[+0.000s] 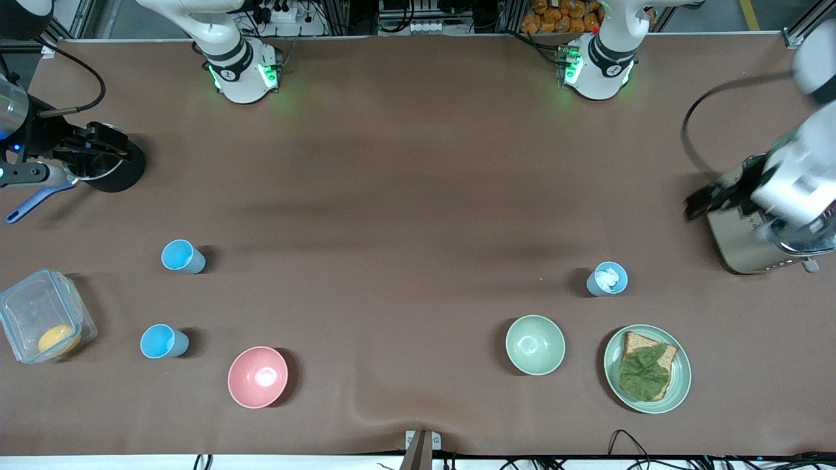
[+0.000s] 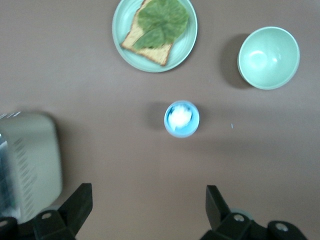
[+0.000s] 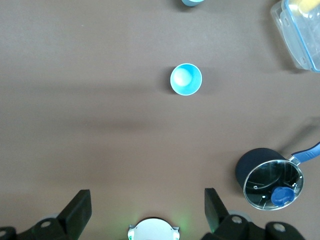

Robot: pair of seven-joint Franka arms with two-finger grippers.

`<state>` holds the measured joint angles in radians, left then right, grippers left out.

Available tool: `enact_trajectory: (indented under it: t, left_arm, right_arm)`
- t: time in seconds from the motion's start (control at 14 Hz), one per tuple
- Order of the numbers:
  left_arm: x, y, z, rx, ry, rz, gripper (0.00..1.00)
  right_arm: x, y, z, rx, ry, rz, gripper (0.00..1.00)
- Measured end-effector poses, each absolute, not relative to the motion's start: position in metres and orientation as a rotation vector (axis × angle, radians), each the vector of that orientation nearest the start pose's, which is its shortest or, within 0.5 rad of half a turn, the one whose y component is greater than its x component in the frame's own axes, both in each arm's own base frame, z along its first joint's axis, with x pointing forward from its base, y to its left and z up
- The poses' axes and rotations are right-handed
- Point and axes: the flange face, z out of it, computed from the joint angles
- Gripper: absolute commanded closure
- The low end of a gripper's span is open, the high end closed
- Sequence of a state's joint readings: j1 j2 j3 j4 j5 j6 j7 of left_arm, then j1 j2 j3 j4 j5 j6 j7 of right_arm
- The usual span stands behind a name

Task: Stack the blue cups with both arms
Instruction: 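Reach the left gripper to a blue cup while the right gripper reaches another, then close both grippers around their blue cups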

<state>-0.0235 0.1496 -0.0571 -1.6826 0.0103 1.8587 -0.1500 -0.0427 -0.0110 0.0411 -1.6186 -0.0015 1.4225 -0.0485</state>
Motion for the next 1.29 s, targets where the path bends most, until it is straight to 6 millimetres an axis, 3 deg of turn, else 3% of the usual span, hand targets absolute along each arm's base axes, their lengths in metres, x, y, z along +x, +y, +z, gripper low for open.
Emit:
enact_trajectory:
  t: [0.14,0.21,0.43,0.57,0.71,0.93,1.0,1.14,1.29]
  left_arm:
    - [0.616,-0.048,0.431,-3.147,-0.102,-0.085,0.00]
    - [0.616,-0.048,0.400,-3.149,-0.100,-0.083,0.00]
    - [0.626,-0.052,0.333,-3.157,-0.090,-0.093,0.04]
    - [0.631,-0.052,0.297,-3.161,-0.091,-0.088,0.15]
    - [0.631,-0.053,0.272,-3.162,-0.090,-0.055,0.28]
    - [0.629,-0.056,0.251,-3.164,-0.082,-0.006,0.90]
    - [0.628,-0.059,0.248,-3.165,-0.077,0.002,1.00]
    - [0.626,-0.064,0.244,-3.169,-0.064,0.014,1.00]
    - [0.625,-0.070,0.242,-3.173,-0.053,0.020,1.00]
  right_arm:
    - [0.535,-0.008,0.584,-3.119,-0.056,0.331,0.00]
    - [0.540,-0.012,0.567,-3.112,-0.045,0.379,0.00]
    - [0.575,-0.041,0.478,-3.078,0.026,0.501,0.00]
    - [0.602,-0.054,0.409,-3.066,0.051,0.526,0.00]
    - [0.621,-0.059,0.359,-3.067,0.030,0.509,0.00]
    - [0.639,-0.087,0.313,-3.073,-0.023,0.419,0.00]
    - [0.642,-0.103,0.297,-3.072,-0.019,0.395,0.00]
    - [0.641,-0.130,0.262,-3.060,0.013,0.402,0.00]
    - [0.634,-0.139,0.227,-3.034,0.031,0.472,0.00]
